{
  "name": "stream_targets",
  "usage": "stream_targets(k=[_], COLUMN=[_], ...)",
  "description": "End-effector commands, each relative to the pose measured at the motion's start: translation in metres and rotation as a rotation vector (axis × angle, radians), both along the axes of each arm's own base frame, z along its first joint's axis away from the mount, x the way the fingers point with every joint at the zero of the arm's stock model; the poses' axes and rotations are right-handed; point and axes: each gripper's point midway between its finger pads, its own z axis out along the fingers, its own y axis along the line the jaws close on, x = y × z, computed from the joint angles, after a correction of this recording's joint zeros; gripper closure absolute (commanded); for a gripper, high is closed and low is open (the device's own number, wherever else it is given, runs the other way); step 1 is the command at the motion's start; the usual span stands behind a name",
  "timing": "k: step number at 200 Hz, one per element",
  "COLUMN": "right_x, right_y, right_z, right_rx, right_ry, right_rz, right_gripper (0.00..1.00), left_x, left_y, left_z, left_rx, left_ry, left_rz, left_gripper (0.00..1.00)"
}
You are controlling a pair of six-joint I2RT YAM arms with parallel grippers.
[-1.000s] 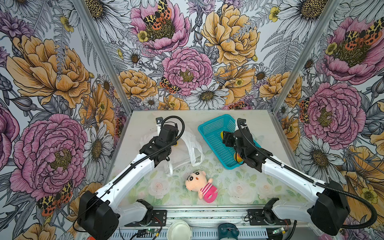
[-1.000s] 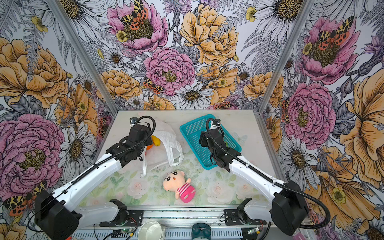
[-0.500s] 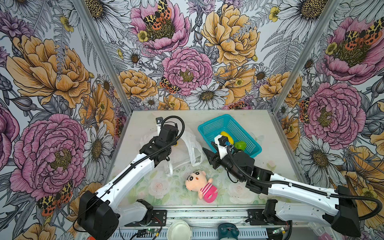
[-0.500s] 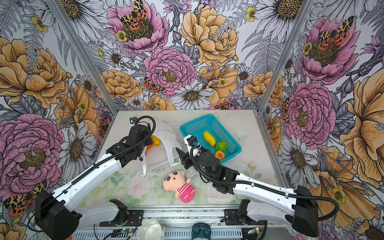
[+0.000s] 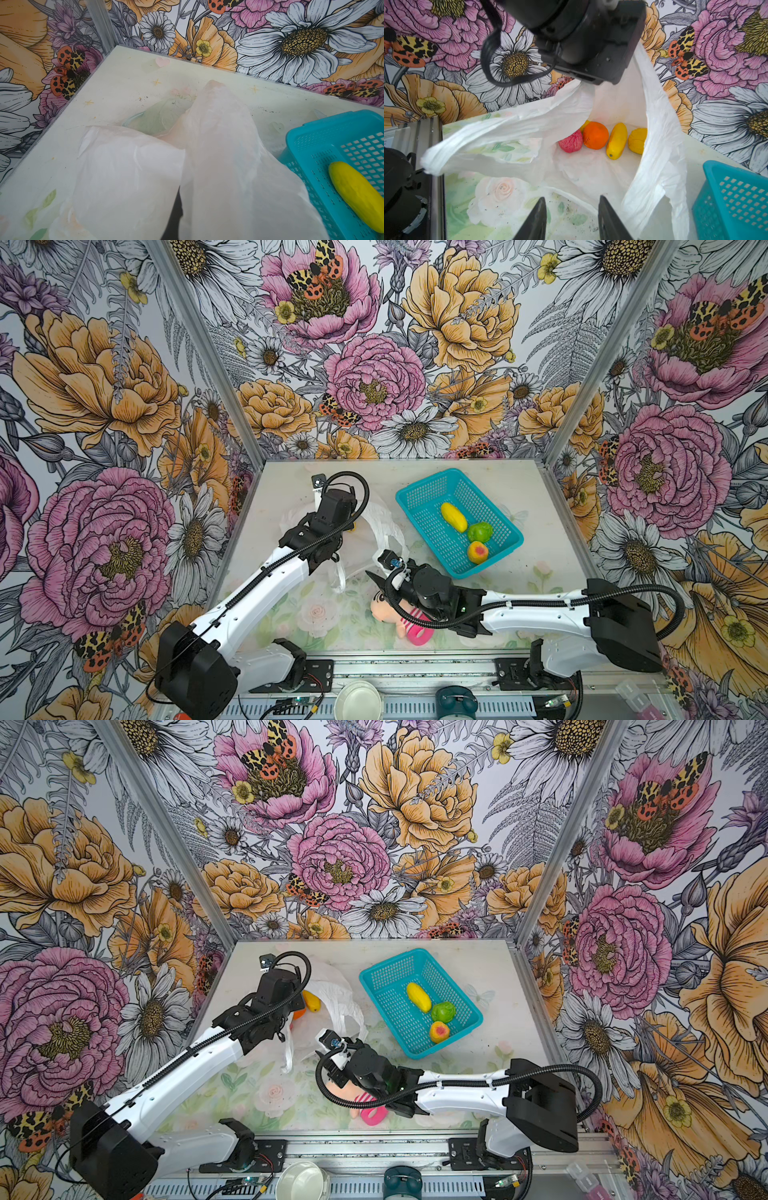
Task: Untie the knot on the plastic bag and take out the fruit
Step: 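Move the right gripper back over the doll into the bag opening, then lower the right gripper onto the pink fruit inside the bag and grasp it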
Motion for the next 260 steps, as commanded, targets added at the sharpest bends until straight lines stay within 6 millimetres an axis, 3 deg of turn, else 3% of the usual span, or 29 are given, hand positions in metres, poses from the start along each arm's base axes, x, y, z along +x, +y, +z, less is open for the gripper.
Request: stream_targets(k=[1,71,116,140,167,211,260], right_x=[0.01,0.044,0.079,0.098,0.111,0.115,0.093], right_y=[0.014,0.039,0.055,0.062,0.074,0.095,0.13], right_z=[0.013,-0.038,-0.057,-0.064,-0.075,-0.109,-0.131], right_rx=[0.076,0.039,0.085,0.141,0.14,0.097,0.1], right_ry=[-0.017,0.09,0.143,0.174,0.202,0.271,0.307], right_rz=[-0.032,-0.098,-0.2,-0.233,-0.278,-0.273,-0.101], right_gripper=[0.61,0.65,0.64,0.63,0.62,0.6,0.33], left_x=[0.0,-0.004,-0.001,0.005,0.007,-0.001,-0.016], left_y=[0.002,0.004,0.003,0.008,0.015,0.04,0.065], left_z=[0.001,0.007,0.016,0.008,0.01,0.024,0.049], left_rx=[-0.013,-0.027,-0.206,-0.281,-0.177,-0.005,0.032], left_ry=[-0.009,-0.023,0.047,0.093,0.092,0.063,-0.028], left_rz=[0.001,0.001,-0.052,-0.086,-0.117,-0.049,0.064], left_gripper=[1.0,1.0,1.0,1.0,1.0,1.0,1.0])
